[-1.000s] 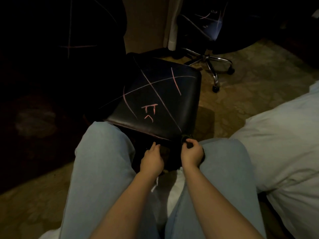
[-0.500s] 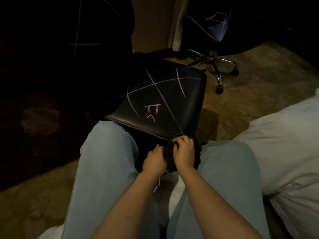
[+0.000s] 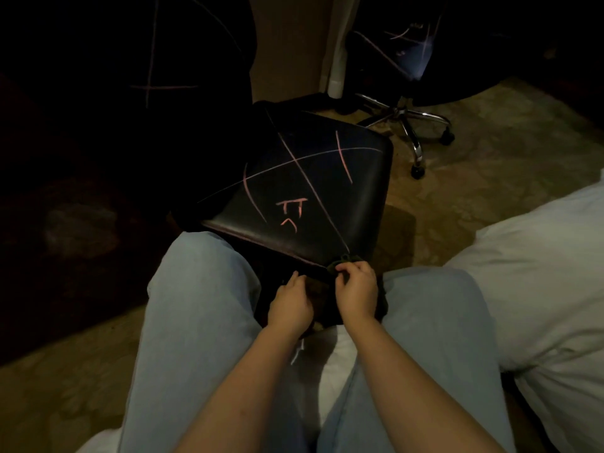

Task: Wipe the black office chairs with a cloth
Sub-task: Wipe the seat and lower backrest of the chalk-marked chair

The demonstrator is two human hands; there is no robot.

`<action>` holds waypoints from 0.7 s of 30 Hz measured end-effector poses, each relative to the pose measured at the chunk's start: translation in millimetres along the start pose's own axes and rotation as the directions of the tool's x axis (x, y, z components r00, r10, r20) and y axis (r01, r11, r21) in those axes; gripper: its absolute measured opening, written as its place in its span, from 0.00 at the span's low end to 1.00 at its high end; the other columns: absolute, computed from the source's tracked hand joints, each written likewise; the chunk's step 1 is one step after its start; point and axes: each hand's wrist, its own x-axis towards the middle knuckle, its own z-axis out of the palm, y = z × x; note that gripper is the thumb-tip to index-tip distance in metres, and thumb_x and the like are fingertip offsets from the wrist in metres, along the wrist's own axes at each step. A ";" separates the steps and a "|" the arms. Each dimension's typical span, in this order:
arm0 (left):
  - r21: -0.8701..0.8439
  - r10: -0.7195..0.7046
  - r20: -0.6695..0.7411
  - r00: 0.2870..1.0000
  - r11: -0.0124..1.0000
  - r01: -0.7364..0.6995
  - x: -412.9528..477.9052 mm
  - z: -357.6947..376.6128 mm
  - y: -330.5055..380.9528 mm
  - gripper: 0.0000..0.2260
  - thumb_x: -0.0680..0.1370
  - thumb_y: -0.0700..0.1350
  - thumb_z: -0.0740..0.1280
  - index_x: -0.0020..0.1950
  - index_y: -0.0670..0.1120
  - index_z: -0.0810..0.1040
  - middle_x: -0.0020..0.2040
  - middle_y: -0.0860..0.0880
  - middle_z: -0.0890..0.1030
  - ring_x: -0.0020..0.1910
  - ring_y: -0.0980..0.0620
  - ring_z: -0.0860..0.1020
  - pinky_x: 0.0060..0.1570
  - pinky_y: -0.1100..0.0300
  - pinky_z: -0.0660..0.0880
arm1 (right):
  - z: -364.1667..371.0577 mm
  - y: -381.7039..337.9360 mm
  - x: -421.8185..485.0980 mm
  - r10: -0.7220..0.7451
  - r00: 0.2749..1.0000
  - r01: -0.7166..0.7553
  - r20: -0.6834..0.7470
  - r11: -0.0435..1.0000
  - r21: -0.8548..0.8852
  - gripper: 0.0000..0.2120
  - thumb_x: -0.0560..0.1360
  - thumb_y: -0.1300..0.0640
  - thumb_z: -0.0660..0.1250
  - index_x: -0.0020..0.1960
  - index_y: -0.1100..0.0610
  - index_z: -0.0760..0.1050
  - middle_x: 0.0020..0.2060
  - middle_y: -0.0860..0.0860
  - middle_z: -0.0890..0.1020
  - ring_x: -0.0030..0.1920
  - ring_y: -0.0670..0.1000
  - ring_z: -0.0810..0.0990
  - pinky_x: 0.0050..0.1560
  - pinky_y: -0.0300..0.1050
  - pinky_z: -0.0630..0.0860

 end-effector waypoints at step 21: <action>-0.003 0.020 0.033 0.999 1.000 -0.020 -1.0 -0.8 3.3 0.23 0.80 0.40 0.55 0.76 0.46 0.62 0.78 0.48 0.57 0.72 0.42 0.63 0.69 0.49 0.65 | -16.6 29.1 12.9 0.120 0.992 -0.118 0.032 0.991 -0.069 0.07 0.78 0.60 0.66 0.52 0.58 0.81 0.58 0.56 0.76 0.55 0.58 0.77 0.54 0.48 0.74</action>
